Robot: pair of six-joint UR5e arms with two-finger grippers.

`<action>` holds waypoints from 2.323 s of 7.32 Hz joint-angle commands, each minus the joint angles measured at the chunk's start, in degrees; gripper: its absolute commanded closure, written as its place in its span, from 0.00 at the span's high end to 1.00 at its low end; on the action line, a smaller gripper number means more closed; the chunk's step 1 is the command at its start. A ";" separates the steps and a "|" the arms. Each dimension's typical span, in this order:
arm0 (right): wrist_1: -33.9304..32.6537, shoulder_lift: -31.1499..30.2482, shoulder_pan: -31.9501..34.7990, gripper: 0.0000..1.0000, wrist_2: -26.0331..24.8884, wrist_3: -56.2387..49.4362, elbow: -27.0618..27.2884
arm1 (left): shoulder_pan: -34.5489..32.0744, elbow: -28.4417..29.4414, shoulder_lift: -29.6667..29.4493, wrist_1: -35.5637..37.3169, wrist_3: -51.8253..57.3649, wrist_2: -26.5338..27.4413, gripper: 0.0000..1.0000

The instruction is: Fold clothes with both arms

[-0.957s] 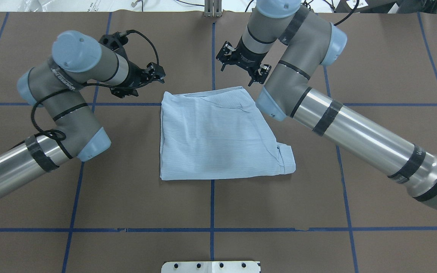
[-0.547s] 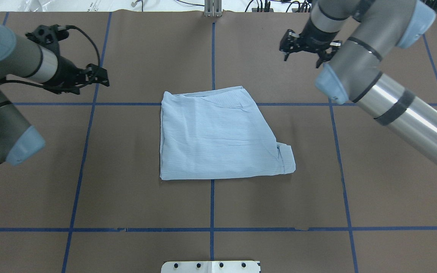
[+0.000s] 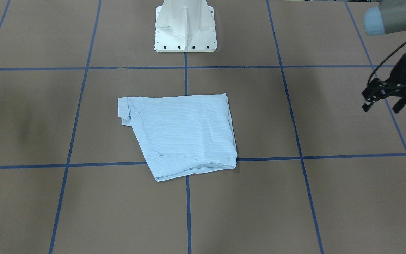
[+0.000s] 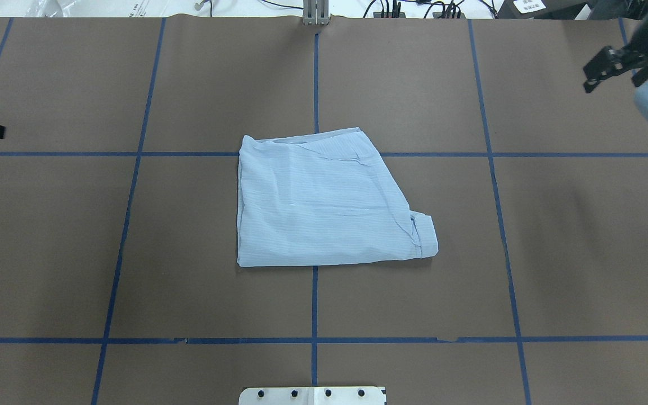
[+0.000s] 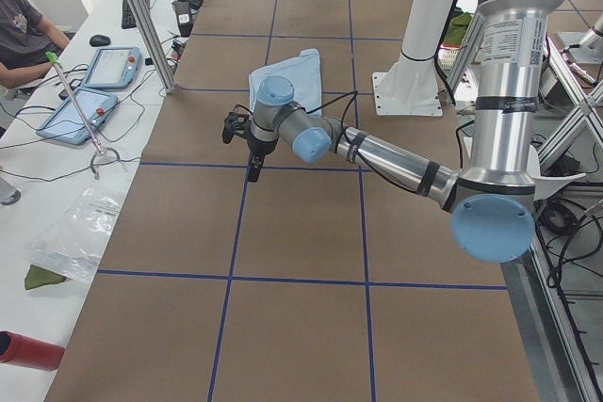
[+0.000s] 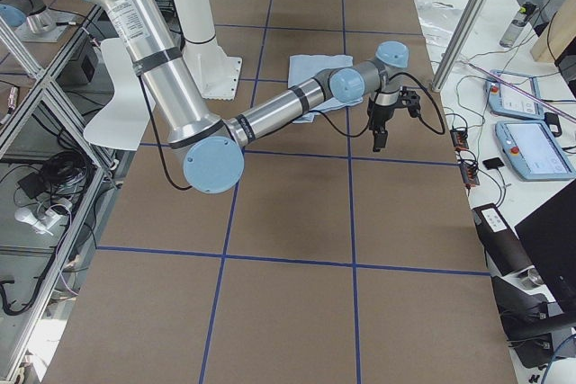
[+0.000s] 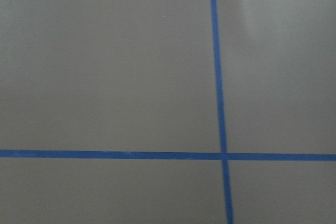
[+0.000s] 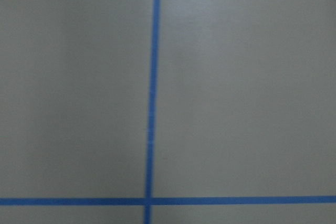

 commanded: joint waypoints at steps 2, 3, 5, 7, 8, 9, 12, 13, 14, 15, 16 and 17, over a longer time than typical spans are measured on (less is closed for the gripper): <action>-0.51 -11.92 11.02 1.00 2.62 -23.12 -0.20 | -17.77 6.29 7.13 0.10 27.53 -6.00 1.00; -0.42 -13.87 12.69 1.00 3.32 -24.22 -0.03 | -20.77 9.90 7.31 -0.25 32.63 -7.96 1.00; 0.63 -15.81 13.40 1.00 3.67 -24.14 0.59 | -20.80 13.85 8.37 -2.96 32.16 -6.67 1.00; 2.81 -18.88 15.78 1.00 3.94 -23.62 0.15 | -20.71 15.73 8.02 -4.03 31.81 -4.64 1.00; 3.35 -19.50 15.78 1.00 4.12 -23.26 -0.11 | -20.71 15.38 7.58 -2.64 31.71 -5.07 1.00; 2.92 -20.29 15.78 1.00 5.94 -21.96 -0.64 | -20.63 14.16 7.31 1.38 31.71 -5.25 1.00; 3.62 -22.06 15.78 1.00 10.53 -14.03 -0.02 | -20.54 7.74 6.96 15.53 31.80 -5.95 1.00; 3.62 -22.06 15.78 1.00 10.27 -14.03 -0.11 | -20.54 8.08 7.05 15.83 31.80 -7.70 1.00; 3.71 -22.41 15.78 1.00 10.18 -14.03 -0.03 | -20.45 8.61 7.05 15.57 31.71 -8.15 1.00; 3.71 -22.76 15.78 1.00 10.01 -14.03 0.06 | -20.45 8.53 7.05 15.65 31.71 -8.15 1.00; 3.71 -23.46 15.78 1.00 9.66 -14.03 0.15 | -20.45 8.44 7.05 15.74 31.71 -8.15 1.00; 3.80 -23.99 16.05 1.00 9.65 -14.03 0.32 | -20.45 8.26 7.05 15.83 31.71 -8.15 1.00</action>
